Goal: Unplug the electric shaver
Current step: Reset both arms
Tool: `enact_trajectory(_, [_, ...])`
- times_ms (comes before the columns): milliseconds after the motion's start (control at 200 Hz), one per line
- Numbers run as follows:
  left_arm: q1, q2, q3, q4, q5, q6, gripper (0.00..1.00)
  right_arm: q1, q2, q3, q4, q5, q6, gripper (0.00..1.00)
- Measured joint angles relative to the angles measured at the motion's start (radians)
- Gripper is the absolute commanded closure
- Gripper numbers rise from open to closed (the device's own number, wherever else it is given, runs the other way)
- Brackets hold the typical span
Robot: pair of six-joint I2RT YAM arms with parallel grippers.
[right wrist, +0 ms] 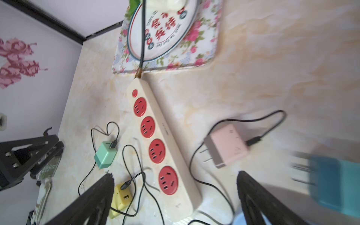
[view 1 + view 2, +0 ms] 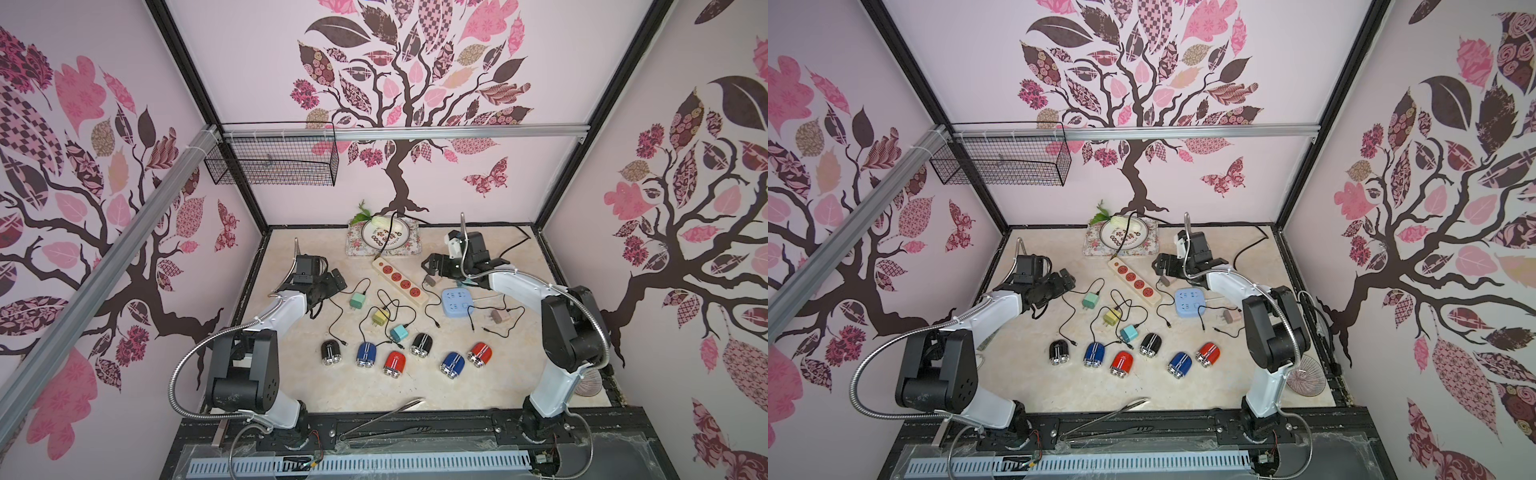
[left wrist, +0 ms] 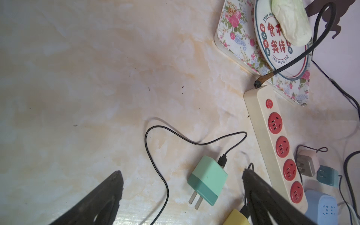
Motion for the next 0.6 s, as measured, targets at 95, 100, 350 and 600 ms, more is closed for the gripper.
enact_trajectory(95, [-0.022,-0.015,0.0,0.024,-0.058,0.03,0.02,-0.077,-0.052,-0.056,0.019,0.019,0.013,0.0])
enact_trajectory(100, [-0.023,-0.016,0.0,0.025,-0.06,0.031,0.02,-0.079,-0.055,-0.058,0.02,0.021,0.013,0.0])
enact_trajectory(350, [-0.045,-0.072,-0.035,0.177,-0.128,0.101,0.03,-0.149,-0.161,-0.124,0.032,0.14,0.011,0.0])
enact_trajectory(600, [-0.045,-0.155,-0.166,0.365,-0.198,0.193,0.02,-0.149,-0.225,-0.227,0.119,0.248,-0.038,0.0])
